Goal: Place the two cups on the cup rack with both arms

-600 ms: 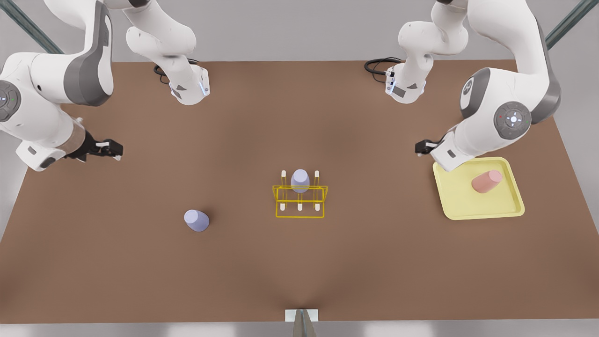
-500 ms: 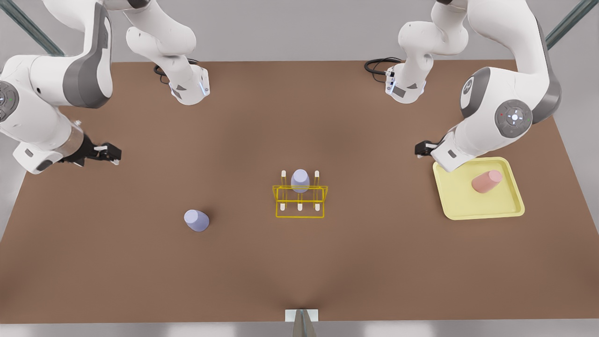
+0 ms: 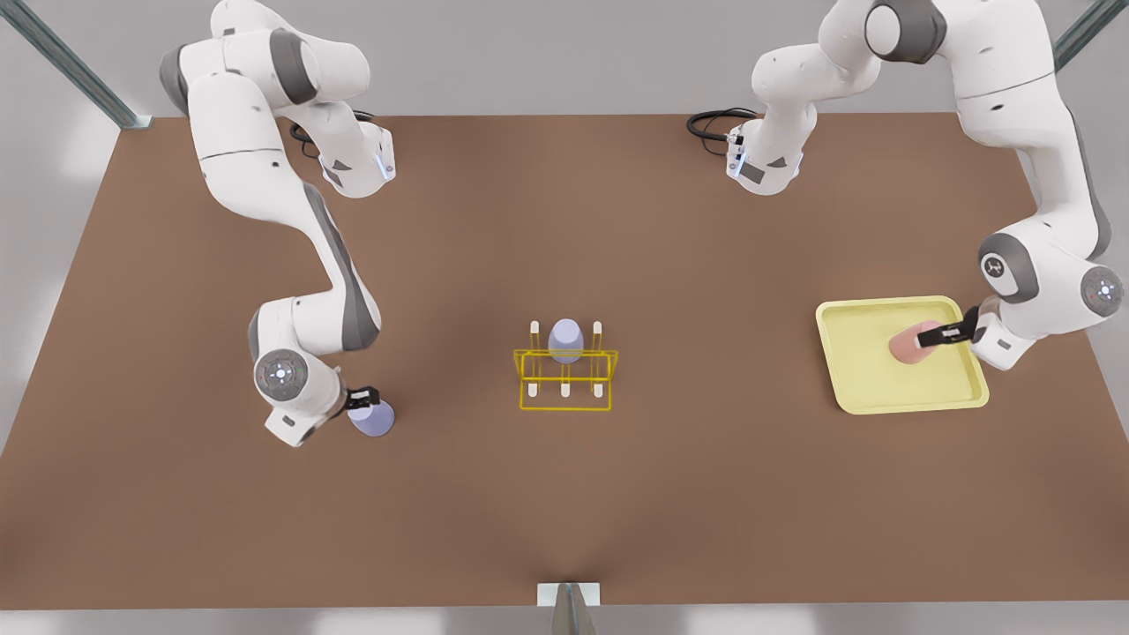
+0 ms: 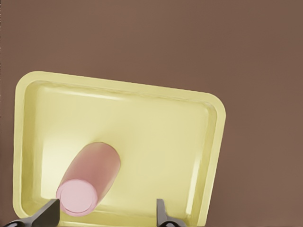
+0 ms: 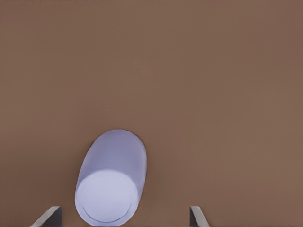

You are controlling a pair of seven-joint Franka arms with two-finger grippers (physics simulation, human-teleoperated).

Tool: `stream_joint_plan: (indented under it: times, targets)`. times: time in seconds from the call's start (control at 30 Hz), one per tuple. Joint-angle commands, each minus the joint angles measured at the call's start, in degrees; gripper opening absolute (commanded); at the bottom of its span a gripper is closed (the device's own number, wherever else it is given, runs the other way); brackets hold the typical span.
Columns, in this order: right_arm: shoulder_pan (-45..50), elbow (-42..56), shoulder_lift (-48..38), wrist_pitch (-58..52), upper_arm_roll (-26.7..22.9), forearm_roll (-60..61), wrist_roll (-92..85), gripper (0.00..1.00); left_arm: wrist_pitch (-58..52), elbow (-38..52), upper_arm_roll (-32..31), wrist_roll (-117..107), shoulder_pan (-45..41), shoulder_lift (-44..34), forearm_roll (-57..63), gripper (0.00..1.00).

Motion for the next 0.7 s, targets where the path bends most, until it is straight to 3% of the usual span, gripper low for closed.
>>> stream_joint_plan:
  times: [0.0,0.3,0.67]
  targets:
    - [-0.2,-1.9,-0.4,15.0,0.0,1.4,7.1,1.0,10.9,-1.5,0.0,27.2,1.4,-0.1,1.4,1.0]
    - [-0.4,-2.0,2.2,13.9,0.0,2.2,4.5,1.0,21.2,-12.9,0.8,27.1,3.2,-0.3,1.4,1.0]
    - [-0.1,-9.5,1.0,17.3,0.1,2.2,2.5,1.0,24.4,-12.6,0.8,26.8,3.2,7.3,0.6,1.0]
